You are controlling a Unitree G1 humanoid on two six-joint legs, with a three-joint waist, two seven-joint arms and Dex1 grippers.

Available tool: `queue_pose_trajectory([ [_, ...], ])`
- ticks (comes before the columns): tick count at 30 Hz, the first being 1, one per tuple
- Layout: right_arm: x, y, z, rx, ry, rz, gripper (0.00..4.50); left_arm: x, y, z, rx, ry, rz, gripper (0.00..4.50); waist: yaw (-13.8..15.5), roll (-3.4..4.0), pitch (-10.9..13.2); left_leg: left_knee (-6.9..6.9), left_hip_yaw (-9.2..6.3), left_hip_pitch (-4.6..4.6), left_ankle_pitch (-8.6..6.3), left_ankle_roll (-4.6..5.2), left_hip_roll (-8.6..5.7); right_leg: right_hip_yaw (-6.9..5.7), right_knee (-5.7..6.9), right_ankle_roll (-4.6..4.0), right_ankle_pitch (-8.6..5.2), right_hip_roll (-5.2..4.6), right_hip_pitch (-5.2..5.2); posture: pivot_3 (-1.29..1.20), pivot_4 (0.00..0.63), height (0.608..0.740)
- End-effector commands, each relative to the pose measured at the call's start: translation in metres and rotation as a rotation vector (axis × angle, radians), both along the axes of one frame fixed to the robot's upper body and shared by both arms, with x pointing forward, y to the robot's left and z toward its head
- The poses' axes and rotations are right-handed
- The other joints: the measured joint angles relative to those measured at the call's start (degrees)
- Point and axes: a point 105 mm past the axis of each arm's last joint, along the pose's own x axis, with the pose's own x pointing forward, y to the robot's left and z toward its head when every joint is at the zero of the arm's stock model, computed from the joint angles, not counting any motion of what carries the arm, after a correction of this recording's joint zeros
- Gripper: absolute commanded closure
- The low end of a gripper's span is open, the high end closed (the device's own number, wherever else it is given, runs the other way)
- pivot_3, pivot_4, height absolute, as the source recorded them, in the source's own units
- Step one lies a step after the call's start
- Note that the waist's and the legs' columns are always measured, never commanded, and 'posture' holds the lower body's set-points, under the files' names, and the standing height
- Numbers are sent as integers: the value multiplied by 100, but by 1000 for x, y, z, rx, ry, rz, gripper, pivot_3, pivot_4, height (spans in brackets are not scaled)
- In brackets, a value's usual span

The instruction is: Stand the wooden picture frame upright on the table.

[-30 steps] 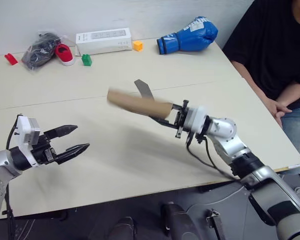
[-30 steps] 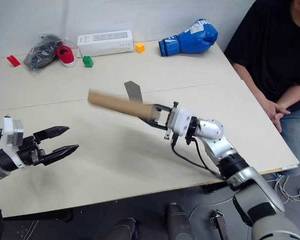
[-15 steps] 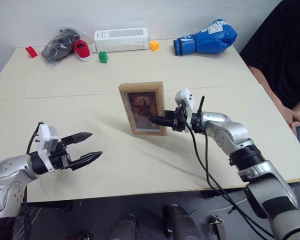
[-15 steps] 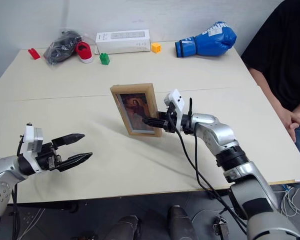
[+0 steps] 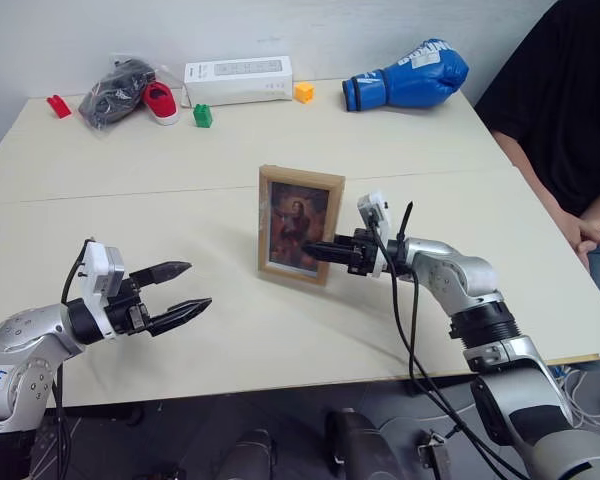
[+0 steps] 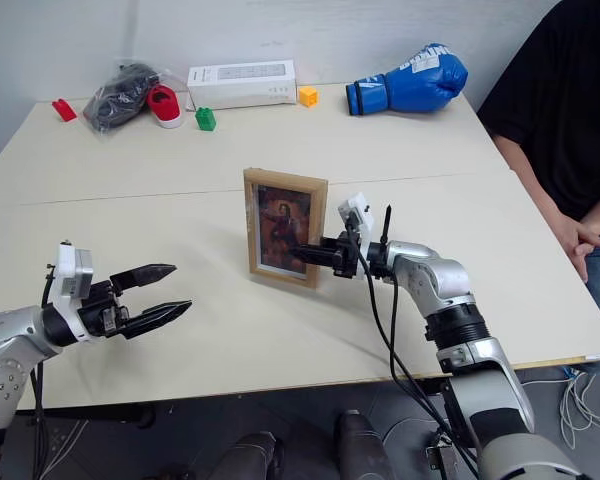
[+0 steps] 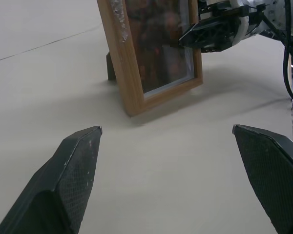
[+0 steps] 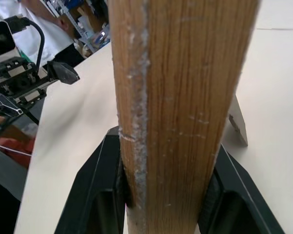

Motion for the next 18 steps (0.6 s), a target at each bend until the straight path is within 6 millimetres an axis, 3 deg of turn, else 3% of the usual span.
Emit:
queue_pose_trajectory([
  [1, -7, -7, -23, -58, 90, 9, 3225, -2, -1, 10, -3, -39, -15, 0, 6, 0, 0, 0, -1, 0, 0, 0, 0, 0, -1, 0, 0, 0, 1, 0, 150, 740],
  [10, -8, -3, -31, -98, 62, 12, 3227, 0, 6, 10, 7, -43, 2, 0, 3, -2, -1, 0, 0, 2, 0, 0, 0, 0, -1, 0, 0, 0, 3, 0, 150, 740],
  [16, 2, -6, -26, -198, -208, -27, 3227, -1, 14, 5, 31, -43, 23, 0, 0, -2, -1, 0, 0, 18, 0, 0, 1, -1, -2, 0, 0, 0, 20, 0, 150, 740],
  [17, 3, -7, -24, -206, -227, -41, 2496, -2, 15, 5, 34, -44, 29, 0, 6, -2, -1, 0, -1, 23, 0, 0, 1, -2, -4, 0, 0, 0, 30, 0, 150, 740],
  [18, 4, -8, -23, -211, -235, -53, 2276, -2, 16, 4, 36, -44, 32, 0, 9, -2, -1, 0, -4, 26, 0, 0, 1, -4, -8, 0, 0, 0, 36, 0, 150, 740],
])
